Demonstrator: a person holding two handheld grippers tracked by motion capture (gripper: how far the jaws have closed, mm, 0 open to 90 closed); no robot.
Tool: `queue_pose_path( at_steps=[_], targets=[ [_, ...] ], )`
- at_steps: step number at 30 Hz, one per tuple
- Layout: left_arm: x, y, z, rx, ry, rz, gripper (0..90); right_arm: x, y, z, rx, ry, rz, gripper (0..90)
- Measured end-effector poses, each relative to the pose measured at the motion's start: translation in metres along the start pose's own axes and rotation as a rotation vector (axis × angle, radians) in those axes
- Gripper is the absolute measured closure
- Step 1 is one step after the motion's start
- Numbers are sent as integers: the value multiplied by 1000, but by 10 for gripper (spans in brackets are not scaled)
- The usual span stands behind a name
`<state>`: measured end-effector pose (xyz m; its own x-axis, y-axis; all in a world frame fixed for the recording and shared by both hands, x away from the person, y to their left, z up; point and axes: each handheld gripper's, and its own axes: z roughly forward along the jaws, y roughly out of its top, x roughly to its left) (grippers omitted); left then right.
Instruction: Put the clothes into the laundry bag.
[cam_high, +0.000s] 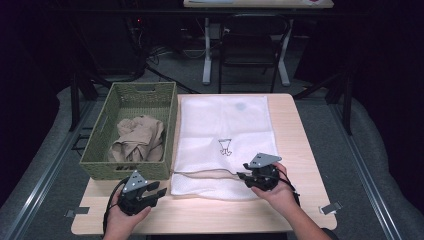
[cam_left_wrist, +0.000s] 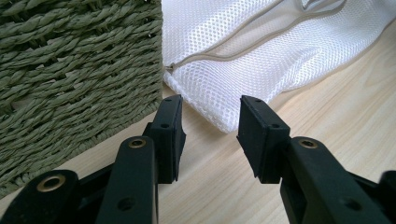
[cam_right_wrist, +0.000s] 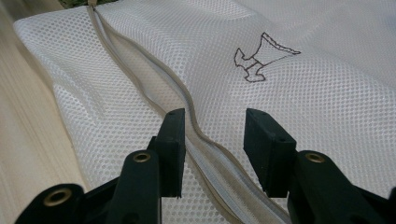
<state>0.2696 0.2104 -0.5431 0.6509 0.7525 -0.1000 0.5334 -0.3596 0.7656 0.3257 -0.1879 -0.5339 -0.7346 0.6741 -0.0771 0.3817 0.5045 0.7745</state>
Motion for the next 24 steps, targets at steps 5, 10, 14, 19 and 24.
queue_pose_path(
  at_steps=[5, 10, 14, 19, 24],
  targets=[
    [0, 0, 0, 1, 2, -1, 599, 1, 9, 0, 14, 11, -17, 686],
    [1, 0, 1, 0, 3, -6, 597, 0, 17, 8, 19, 18, -14, 739],
    [1, 0, 1, 3, -2, -9, 594, -2, 21, 19, 30, 22, -5, 745],
    [2, 0, 1, 1, -3, -12, 592, -2, 26, 27, 32, 28, -1, 745],
    [2, -1, 0, 5, -4, -12, 590, 2, 23, 36, 44, 49, 2, 729]
  ],
)
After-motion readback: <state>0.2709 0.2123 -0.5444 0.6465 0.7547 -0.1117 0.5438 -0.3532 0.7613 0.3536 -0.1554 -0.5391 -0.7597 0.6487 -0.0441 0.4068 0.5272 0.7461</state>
